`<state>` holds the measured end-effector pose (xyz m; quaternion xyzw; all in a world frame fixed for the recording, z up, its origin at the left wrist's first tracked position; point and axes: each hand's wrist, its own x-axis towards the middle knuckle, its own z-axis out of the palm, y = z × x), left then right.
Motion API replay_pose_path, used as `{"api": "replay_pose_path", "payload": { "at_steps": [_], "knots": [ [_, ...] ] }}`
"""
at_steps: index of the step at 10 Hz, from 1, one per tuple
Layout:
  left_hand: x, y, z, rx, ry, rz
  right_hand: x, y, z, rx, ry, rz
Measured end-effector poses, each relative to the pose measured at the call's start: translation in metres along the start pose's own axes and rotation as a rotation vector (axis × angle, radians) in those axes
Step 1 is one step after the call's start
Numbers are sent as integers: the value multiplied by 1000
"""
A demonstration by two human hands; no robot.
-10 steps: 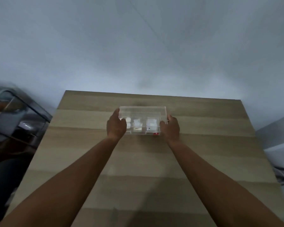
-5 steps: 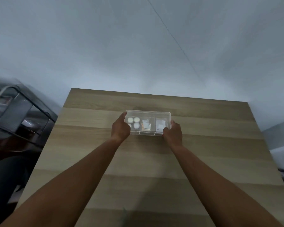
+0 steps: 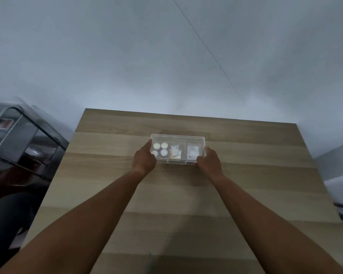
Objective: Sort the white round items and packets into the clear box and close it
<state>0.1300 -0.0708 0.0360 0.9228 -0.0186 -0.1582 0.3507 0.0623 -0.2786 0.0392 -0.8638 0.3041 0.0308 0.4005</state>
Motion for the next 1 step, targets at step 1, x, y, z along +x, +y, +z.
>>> {"api": "replay_pose_path", "payload": {
  "at_steps": [1],
  "knots": [
    [-5, -1, 1, -85, 106, 27, -5, 9, 0, 90, 107, 3]
  ]
}}
